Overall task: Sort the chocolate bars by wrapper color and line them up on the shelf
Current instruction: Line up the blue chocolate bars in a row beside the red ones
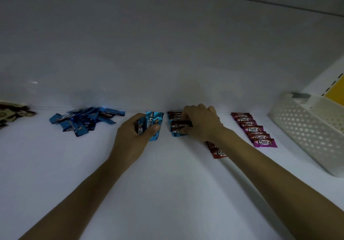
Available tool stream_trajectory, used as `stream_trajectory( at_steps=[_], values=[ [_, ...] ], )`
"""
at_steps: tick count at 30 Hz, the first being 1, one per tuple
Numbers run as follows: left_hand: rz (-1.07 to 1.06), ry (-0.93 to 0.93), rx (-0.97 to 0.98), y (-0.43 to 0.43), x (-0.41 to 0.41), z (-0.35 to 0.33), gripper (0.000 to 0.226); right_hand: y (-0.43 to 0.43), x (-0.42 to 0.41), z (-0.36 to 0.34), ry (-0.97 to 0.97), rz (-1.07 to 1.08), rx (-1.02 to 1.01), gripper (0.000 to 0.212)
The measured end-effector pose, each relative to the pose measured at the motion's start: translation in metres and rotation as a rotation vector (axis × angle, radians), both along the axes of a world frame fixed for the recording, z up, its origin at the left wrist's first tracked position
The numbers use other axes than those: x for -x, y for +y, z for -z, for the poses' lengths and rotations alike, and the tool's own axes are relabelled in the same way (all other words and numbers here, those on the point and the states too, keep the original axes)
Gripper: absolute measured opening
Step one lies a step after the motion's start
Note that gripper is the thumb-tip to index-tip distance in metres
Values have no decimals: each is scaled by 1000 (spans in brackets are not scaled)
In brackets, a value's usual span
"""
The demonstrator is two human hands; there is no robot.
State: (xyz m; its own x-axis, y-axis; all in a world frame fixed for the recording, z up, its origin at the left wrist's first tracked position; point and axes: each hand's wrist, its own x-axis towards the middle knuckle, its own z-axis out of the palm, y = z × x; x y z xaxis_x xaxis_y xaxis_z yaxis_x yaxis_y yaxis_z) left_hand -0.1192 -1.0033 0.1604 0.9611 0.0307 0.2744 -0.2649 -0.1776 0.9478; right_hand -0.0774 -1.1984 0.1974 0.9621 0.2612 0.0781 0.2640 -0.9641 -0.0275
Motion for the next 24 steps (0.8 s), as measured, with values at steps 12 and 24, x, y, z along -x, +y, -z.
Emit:
stream_trajectory(
  at_steps=[12, 24],
  values=[
    [0, -2, 9, 0, 0, 0, 19, -4, -5, 6, -47, 25, -30, 39],
    [2, 4, 8, 0, -1, 1, 18, -5, 4, 14, -119, 29, -83, 31]
  ],
)
